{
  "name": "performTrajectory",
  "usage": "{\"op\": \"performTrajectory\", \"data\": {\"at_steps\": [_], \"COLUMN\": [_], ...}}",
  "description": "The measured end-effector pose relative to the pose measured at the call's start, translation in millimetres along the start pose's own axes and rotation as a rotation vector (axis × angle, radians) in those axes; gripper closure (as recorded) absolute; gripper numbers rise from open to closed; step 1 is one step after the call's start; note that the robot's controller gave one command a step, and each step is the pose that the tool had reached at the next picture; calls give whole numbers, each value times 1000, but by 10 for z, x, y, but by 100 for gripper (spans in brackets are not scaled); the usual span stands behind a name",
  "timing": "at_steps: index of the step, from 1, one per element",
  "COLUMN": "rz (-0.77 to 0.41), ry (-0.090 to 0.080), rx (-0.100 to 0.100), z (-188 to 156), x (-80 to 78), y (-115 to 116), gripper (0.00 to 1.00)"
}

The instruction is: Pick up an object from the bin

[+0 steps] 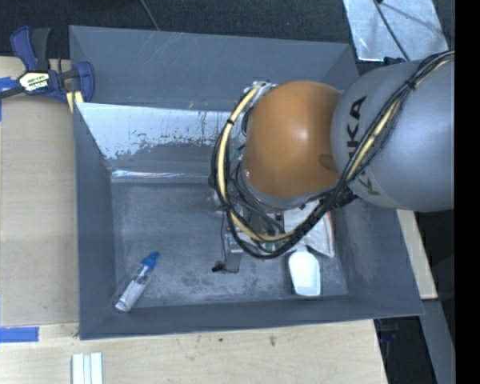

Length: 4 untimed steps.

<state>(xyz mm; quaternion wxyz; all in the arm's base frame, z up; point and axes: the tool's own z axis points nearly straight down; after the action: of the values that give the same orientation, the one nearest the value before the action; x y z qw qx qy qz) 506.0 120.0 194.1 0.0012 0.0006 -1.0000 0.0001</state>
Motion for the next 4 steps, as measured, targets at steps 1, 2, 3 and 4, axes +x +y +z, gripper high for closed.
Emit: {"op": "performTrajectory", "data": {"at_steps": [1,2,3,4], "rz": [-105,-322,-290,-305], "ry": [-8,4,-9,-14], "rx": [0,-2,0,1], "z": [71,-207,-431,-258], "x": [-178,-258,-775,-960], "y": [102,-108,-497,-791], "gripper": [0,0,0,0]}}
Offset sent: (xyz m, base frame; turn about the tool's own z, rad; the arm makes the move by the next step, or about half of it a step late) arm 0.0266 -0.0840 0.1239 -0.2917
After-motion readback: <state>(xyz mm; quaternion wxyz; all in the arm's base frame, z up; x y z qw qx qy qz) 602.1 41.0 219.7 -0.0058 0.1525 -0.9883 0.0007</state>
